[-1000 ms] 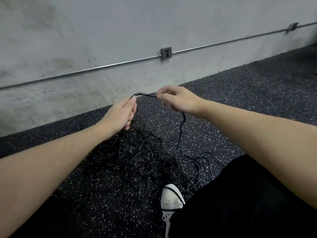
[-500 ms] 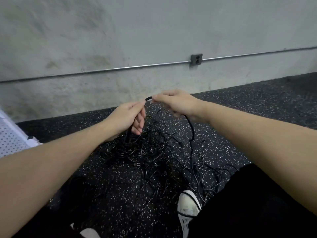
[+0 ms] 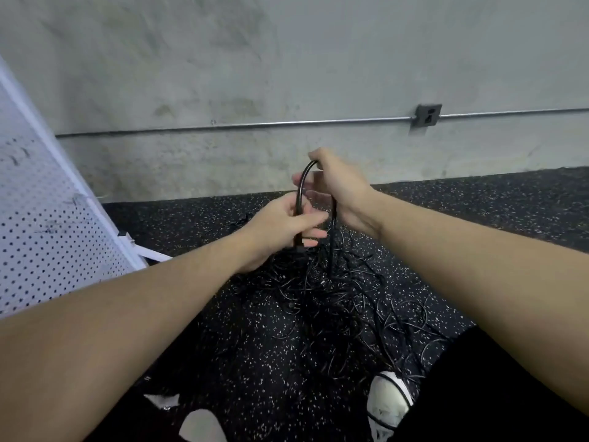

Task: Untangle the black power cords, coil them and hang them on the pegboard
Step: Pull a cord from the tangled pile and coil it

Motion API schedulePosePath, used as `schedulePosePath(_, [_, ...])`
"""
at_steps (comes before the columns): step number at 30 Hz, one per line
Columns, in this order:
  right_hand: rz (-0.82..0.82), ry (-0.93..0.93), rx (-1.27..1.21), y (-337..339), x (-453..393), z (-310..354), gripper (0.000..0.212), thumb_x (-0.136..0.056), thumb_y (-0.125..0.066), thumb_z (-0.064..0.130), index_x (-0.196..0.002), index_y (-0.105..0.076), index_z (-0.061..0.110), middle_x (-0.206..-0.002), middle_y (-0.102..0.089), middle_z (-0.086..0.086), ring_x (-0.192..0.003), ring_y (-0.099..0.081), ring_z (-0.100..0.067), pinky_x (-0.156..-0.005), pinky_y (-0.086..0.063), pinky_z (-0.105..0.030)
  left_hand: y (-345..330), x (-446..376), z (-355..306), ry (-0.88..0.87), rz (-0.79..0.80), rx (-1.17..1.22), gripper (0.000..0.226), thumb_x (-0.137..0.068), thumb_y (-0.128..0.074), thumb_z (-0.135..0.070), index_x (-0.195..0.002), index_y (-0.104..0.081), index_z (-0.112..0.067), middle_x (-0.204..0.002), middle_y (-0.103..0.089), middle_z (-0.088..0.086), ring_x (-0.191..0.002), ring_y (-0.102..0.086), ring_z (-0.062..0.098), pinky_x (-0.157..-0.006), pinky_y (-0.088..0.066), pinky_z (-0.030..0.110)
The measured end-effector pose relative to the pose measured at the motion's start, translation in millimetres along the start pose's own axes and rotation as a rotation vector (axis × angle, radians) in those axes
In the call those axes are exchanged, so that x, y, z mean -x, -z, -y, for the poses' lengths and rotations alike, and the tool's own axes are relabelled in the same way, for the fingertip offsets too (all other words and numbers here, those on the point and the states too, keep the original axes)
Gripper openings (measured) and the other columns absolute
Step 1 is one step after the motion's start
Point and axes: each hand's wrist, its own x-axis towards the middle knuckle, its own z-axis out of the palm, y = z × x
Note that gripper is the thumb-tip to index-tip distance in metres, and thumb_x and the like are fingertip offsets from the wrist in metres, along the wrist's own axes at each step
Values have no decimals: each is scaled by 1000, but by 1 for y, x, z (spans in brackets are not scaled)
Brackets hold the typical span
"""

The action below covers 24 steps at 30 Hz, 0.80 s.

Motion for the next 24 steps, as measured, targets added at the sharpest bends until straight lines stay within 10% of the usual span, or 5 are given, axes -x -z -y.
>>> schedulePosePath(7, [81, -83, -233, -14, -10, 2, 29, -110, -38, 31, -103, -59, 13, -63, -63, 0, -53, -63, -11, -68, -62, -29, 6, -2, 10, -101, 55, -92, 32, -96, -41, 18, -87, -39, -13, -79, -65, 12, -79, -73, 26, -71, -57, 30])
schedulePosePath(11, [125, -146, -281, -23, -18, 3, 35, -110, -35, 38, -84, -49, 19, -60, -52, 1, -53, -50, -13, -69, -57, -35, 12, -1, 10, 7, 44, 178, 38, -87, -33, 22, -86, -51, -11, -114, -68, 17, -94, -76, 35, -90, -59, 45])
schedulePosePath(15, [164, -138, -273, -30, -22, 0, 43, -110, -29, 45, -76, -42, 22, -58, -46, 3, -51, -46, -14, -65, -50, -35, 21, 1, 11, 42, 158, 428, 16, -80, -46, -3, -71, -56, -13, -101, -68, 18, -98, -73, 33, -104, -49, 55])
schedulePosePath(24, [13, -183, -149, -18, -32, -4, 43, -109, -27, 44, -76, -42, 22, -69, -56, -1, -61, -53, -17, -65, -48, -34, 21, -2, 6, 94, 150, 126, 26, -104, -53, -32, -114, -74, -21, -71, -52, -5, -61, -45, 9, -60, -37, 25])
